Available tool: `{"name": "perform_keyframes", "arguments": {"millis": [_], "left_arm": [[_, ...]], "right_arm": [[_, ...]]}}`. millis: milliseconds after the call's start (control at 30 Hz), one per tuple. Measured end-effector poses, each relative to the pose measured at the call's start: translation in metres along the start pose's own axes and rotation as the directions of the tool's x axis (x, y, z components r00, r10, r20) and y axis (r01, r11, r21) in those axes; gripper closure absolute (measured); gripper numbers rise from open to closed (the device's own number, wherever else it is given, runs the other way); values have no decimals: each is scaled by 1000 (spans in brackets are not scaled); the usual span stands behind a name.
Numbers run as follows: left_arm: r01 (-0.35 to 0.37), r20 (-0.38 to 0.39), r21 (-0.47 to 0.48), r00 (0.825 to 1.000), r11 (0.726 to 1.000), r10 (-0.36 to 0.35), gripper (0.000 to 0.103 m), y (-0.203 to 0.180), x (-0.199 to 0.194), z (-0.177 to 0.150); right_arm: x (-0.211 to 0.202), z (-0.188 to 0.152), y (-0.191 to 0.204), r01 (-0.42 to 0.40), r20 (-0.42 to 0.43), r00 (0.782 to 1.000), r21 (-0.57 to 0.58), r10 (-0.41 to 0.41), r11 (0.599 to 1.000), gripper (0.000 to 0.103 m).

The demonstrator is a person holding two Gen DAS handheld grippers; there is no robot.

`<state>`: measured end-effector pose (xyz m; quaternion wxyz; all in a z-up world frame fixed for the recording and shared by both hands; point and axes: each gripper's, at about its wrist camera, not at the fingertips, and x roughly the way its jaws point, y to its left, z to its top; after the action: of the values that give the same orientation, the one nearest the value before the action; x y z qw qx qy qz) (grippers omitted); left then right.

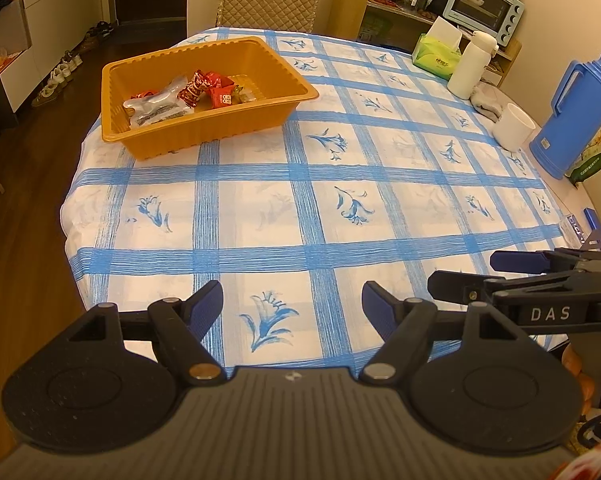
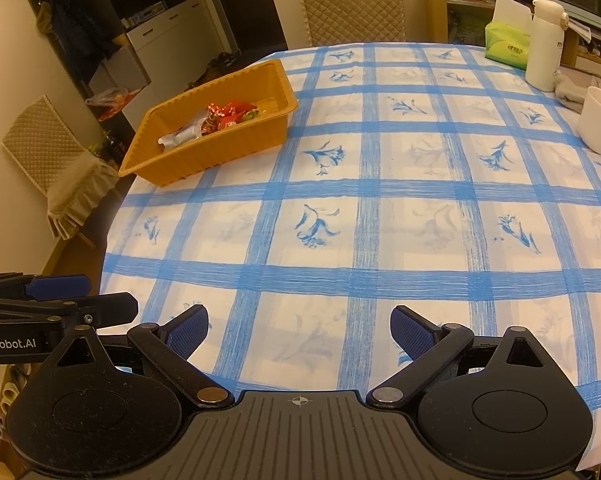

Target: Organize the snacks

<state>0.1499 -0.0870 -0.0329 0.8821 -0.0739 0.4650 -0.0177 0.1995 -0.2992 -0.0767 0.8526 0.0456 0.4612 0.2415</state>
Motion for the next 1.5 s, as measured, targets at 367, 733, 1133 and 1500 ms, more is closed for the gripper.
{"name": "perform_keyframes", "arguments": {"millis": [367, 733, 1133, 1500], "left_arm": [[-1, -1, -1, 1000, 1000, 1, 28, 1, 0, 1], [0, -1, -1, 1000, 1000, 0, 28, 2, 0, 1], [0, 0, 0, 1000, 1000, 0, 28, 2, 0, 2], [1, -3, -1, 1000, 1000, -1, 28, 3, 2, 4]], "right_arm": [[1, 1, 1, 0, -1, 1000, 0, 0, 1000, 6], [2, 1, 1, 0, -1, 1000, 1, 0, 1000, 6], [3, 2, 1, 0, -1, 1000, 1, 0, 1000, 6], [5, 4, 2, 1, -3, 1000, 2, -1, 1000, 6]]}}
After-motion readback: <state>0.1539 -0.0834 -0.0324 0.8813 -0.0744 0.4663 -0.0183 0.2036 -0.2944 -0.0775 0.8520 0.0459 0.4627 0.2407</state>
